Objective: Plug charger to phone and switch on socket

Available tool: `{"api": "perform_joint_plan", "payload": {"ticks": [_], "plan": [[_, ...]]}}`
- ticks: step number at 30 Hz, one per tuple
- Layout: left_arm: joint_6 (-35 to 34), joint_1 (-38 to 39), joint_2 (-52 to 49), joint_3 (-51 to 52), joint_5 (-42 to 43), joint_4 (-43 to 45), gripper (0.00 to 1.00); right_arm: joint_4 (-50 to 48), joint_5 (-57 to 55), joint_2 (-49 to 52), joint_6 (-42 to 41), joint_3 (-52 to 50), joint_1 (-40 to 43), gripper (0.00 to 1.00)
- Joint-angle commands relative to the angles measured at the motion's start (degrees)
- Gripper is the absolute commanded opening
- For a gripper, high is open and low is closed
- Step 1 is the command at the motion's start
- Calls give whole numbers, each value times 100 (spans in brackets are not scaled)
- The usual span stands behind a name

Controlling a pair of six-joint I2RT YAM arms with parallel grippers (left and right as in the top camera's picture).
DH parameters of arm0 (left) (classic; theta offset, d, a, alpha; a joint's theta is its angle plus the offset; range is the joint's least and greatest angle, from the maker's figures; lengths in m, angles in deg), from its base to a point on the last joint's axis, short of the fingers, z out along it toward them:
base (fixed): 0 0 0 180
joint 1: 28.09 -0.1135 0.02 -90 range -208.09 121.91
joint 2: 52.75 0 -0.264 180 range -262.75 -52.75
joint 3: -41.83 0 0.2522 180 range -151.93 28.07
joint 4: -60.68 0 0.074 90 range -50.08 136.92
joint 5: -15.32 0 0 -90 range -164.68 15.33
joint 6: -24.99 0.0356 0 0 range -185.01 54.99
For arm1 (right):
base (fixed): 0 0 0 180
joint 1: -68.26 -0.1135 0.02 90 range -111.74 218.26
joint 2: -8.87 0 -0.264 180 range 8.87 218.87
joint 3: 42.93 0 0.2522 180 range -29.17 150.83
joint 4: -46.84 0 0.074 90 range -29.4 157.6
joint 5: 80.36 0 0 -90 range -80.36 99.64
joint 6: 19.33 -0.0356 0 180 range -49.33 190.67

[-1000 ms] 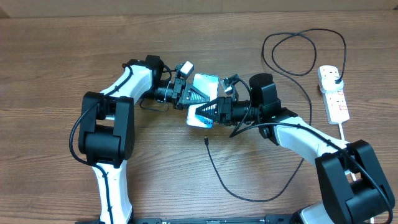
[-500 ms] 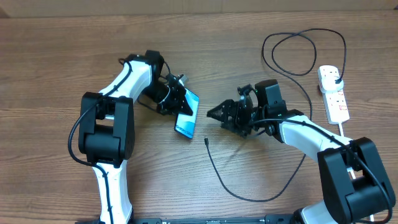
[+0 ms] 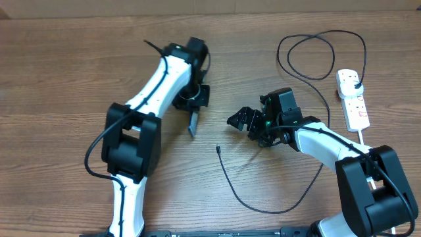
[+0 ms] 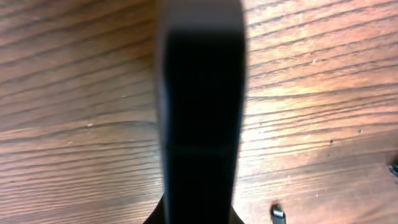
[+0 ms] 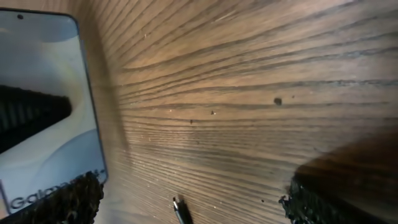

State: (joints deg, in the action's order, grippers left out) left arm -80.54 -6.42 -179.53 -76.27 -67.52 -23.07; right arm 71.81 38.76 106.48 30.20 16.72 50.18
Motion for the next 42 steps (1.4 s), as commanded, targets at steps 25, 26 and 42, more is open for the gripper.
{"api": "perform_joint_plan", "payload": {"ticks": [25, 26, 42], "plan": [[-723, 55, 50, 566, -525, 144, 14, -35, -131, -72, 48, 28, -28, 98], [-723, 55, 50, 566, -527, 142, 15, -35, -131, -72, 48, 28, -28, 98], [-780, 55, 50, 575, -588, 105, 18, -35, -131, -72, 48, 28, -28, 98]]}}
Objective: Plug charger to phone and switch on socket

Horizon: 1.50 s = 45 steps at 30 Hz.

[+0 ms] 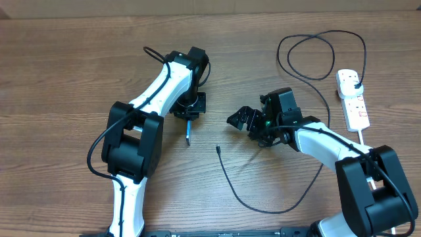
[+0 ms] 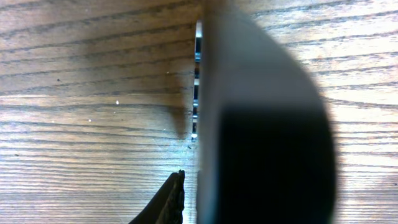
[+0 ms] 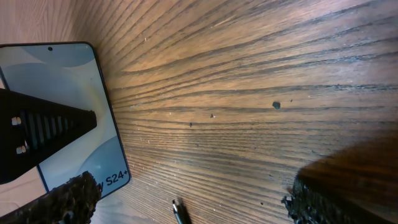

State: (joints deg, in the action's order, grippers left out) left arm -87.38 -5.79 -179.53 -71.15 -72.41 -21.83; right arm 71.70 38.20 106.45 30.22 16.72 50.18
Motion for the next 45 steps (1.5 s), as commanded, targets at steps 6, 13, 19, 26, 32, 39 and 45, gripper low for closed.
{"api": "perform_joint_plan", "payload": {"ticks": [6, 13, 19, 26, 32, 39, 45], "plan": [[-258, -9, 50, 155, -96, 2, 18, -22, -74, -70, 46, 28, -28, 98], [-256, -9, 50, 168, -98, 2, 15, -22, -74, -70, 44, 28, -28, 100], [-251, -11, 52, 168, -96, 20, 4, -22, -72, -70, 46, 28, -28, 100], [103, -181, 254, -24, 809, -50, 4, 22, -68, -70, 48, 28, -28, 97], [745, -660, 1084, -48, 2852, 111, 4, 107, -66, -70, 48, 28, -28, 93], [1084, -1001, 2092, -48, 3388, -79, 4, 105, -46, -70, 46, 28, -28, 89], [1473, -968, 2581, -46, 3359, -448, 4, 116, -11, -70, 127, 28, -28, 64]]}}
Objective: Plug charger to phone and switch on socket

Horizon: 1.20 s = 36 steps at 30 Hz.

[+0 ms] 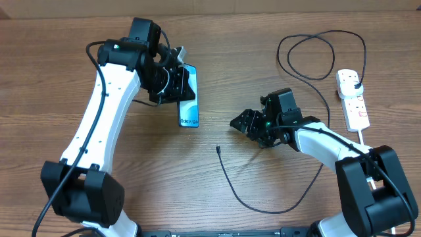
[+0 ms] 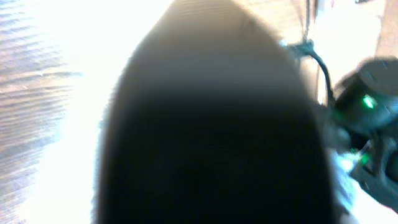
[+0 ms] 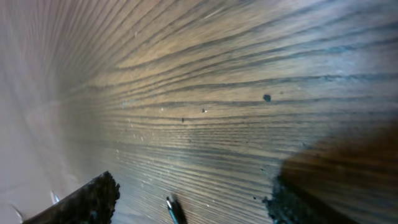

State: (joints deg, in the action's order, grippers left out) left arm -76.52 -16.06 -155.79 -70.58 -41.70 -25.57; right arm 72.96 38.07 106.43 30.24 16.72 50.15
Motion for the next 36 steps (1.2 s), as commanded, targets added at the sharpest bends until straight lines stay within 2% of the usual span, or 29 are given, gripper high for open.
{"api": "perform_joint_plan", "payload": {"ticks": [1, 5, 7, 12, 20, 36], "plan": [[385, 76, 229, -105, 289, -103, 4, -35, 87, -68, 212, 28, -26, 55], [398, 155, 232, -79, 286, -101, 4, -68, 210, -68, 302, 28, -26, 25], [459, 225, 229, -76, 269, -111, 4, -70, 212, -68, 302, 28, -26, 17], [514, 420, 229, -72, 262, -144, 4, -68, 212, -68, 302, 28, -24, 4], [509, 710, 219, -72, 170, -66, 4, -59, 234, -68, 304, 28, -26, 4], [354, 717, 208, -72, 92, -55, 4, -44, 229, -68, 302, 28, -26, 4]]}}
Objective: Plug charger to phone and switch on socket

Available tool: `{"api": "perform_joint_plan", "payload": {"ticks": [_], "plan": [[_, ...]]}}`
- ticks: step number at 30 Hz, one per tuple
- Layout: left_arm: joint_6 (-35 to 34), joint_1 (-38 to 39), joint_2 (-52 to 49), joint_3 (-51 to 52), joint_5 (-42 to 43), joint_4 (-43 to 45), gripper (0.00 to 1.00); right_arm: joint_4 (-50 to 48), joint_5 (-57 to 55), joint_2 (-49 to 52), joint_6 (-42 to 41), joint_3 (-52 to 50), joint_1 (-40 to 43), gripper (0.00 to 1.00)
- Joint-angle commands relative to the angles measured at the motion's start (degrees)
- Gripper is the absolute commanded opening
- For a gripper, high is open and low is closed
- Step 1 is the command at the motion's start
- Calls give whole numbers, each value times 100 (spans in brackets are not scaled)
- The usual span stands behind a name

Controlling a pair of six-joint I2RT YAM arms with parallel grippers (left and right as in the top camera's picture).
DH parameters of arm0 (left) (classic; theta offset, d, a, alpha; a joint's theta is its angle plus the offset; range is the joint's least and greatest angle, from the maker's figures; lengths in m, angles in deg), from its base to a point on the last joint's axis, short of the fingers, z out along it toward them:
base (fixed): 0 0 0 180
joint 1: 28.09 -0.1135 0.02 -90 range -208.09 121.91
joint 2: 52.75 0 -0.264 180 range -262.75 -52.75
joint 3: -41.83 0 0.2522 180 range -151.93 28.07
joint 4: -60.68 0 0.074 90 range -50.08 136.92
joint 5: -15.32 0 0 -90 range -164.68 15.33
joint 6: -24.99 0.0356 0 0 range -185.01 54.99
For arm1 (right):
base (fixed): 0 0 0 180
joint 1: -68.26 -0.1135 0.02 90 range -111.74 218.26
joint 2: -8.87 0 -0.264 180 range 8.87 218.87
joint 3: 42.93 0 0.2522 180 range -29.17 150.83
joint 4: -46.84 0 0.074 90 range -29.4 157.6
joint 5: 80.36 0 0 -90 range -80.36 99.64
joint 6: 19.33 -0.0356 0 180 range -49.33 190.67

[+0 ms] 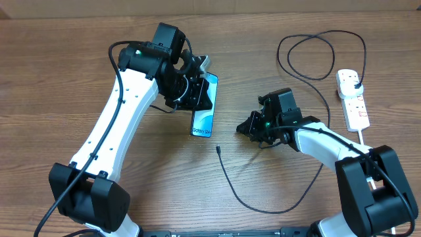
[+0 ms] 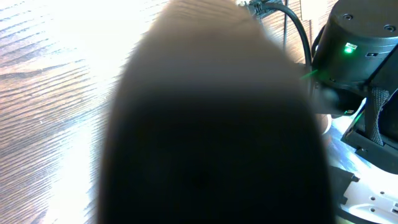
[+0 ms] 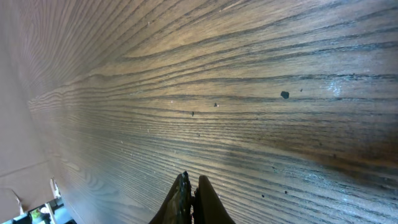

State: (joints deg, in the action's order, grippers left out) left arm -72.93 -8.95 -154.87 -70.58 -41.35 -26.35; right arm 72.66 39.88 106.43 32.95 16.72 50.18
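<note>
A phone point(image 1: 204, 108) with its light screen facing up is held above the table, and my left gripper point(image 1: 193, 91) is shut on its upper half. In the left wrist view the phone point(image 2: 211, 124) is a dark blur that fills the frame and hides the fingers. The black cable's free plug point(image 1: 218, 149) lies on the wood just below the phone. My right gripper point(image 1: 245, 127) point(image 3: 189, 186) is shut with nothing between its fingers, to the right of the plug. A white power strip point(image 1: 352, 99) with a charger plugged in lies at the far right.
The black cable point(image 1: 263, 209) loops from the plug down toward the front, then up past my right arm in a wide coil point(image 1: 322, 52) to the strip. The wooden table point(image 1: 52, 85) stretches bare to the left.
My left gripper has carried the phone to the right, closer to the right gripper and above the plug. The right gripper, open before, is now shut on nothing.
My left gripper first held the phone on edge low over the table, the right gripper open beside the plug. Then the phone stood edge-on. Later it was raised screen-up at the left. Now it sits nearer the middle and the right gripper is shut.
</note>
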Motion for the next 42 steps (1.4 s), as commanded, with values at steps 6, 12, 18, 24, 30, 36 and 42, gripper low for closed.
{"api": "perform_joint_plan", "payload": {"ticks": [6, 12, 18, 24, 30, 36, 42], "plan": [[-2, 7, 116, -72, 55, 24, 4, -13, 48, -68, 31, 28, -28, 4], [-2, 7, 116, -72, 55, 22, 4, -13, 48, -68, 31, 28, -28, 4], [-2, 7, 116, -72, 55, 22, 4, -13, 48, -68, 31, 28, -28, 4], [-2, 7, 116, -70, 55, 22, 4, -13, 48, -68, 31, 28, -28, 4], [-2, 9, 116, -61, 55, 22, 4, -15, 50, -68, 31, 28, -28, 4], [0, 9, 116, 107, 55, 63, 4, -13, 50, -68, 31, 28, -26, 4], [-2, 7, 116, 520, 61, 256, 4, -13, 48, -68, 31, 28, -28, 4]]}}
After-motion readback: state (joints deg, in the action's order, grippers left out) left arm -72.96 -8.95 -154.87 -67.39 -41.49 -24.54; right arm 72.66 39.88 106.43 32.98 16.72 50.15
